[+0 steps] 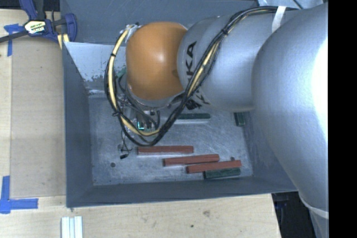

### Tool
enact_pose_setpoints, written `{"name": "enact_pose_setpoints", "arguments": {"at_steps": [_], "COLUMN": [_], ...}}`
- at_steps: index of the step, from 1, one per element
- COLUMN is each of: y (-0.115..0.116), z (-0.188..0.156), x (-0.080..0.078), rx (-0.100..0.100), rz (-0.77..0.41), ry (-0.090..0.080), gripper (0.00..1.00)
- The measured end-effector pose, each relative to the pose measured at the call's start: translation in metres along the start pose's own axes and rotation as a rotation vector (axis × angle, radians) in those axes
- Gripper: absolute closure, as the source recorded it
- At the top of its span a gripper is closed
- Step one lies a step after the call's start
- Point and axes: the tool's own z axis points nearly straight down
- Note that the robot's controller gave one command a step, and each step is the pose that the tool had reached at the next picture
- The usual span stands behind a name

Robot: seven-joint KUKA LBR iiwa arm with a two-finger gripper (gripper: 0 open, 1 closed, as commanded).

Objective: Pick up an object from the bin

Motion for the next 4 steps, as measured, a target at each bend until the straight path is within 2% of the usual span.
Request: {"name": "enact_pose_setpoints", "arguments": {"at_steps": [1,2,3,4], "y": [-0.078,-0.072,-0.073,-0.151], "z": [0.075,0.069,0.07,0.073], "x": [-0.003,-0.005,-0.006,0.005], "rx": [0.002,-0.002,-0.002,0.001], "rz": [-0.013,-0.019,-0.017,-0.247], "ry": [-0.002,-0.008,-0.012,-0.009], "gripper": [0.0,1.0,0.0,0.0]}}
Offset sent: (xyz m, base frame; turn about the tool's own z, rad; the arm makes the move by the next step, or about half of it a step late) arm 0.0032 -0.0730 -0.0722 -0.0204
